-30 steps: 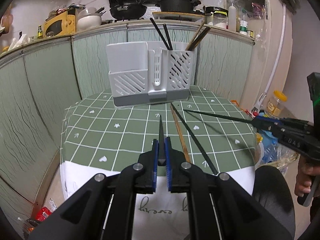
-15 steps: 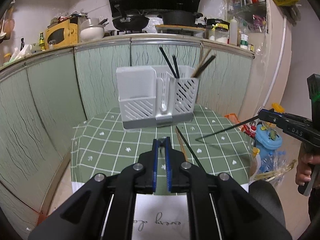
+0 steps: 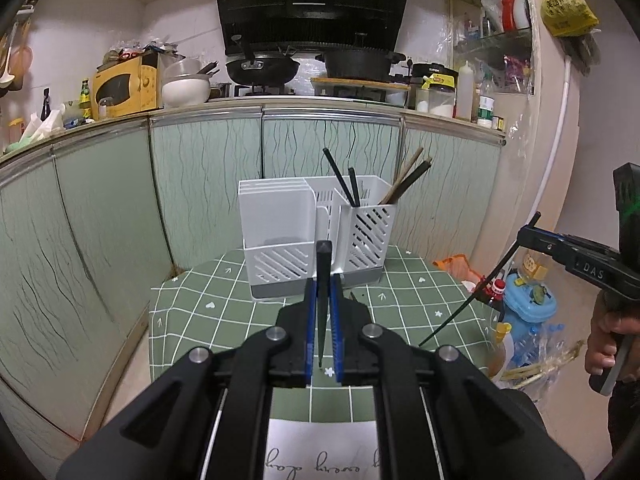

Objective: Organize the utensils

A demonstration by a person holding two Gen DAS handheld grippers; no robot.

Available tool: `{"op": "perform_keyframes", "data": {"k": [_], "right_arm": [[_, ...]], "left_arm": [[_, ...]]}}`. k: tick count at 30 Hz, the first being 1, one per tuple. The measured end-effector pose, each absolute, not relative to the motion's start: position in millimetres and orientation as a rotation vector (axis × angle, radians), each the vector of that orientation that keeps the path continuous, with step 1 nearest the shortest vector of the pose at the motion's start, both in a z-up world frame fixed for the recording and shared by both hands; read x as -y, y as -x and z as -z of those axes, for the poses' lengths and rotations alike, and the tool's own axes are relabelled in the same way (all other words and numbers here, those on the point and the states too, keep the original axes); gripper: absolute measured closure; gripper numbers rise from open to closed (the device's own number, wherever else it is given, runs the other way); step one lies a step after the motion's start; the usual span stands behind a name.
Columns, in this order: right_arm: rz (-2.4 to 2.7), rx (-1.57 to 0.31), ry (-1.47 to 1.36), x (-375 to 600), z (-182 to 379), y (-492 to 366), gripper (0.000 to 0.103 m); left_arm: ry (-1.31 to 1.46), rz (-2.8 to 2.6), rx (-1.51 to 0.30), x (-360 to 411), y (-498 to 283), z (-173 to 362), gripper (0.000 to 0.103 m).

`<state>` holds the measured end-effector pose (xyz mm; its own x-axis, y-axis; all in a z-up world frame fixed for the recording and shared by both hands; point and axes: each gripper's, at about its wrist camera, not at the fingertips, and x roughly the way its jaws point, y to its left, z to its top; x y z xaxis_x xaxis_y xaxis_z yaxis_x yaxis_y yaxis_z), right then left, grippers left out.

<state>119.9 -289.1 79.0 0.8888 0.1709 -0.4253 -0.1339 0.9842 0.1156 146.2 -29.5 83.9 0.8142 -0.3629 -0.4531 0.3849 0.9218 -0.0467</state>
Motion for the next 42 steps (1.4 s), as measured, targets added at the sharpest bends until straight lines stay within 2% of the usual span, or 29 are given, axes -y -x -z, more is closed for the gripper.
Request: {"op": "perform_keyframes", "data": {"k": [22,42], "right_arm": [[-0.185,-0.401,-0.032,279.5,-157.5,-151.3,0.097],[-0.233,-0.369,-0.053,299.8,-234.6,-226.6,0.097]], "left_arm": [[-0.058,0.516,-0.442,53.2,-186.7,-153.8,0.095],[-0.076,0.594,-0.409,93.8,-251.6,-221.5,0.095]]}}
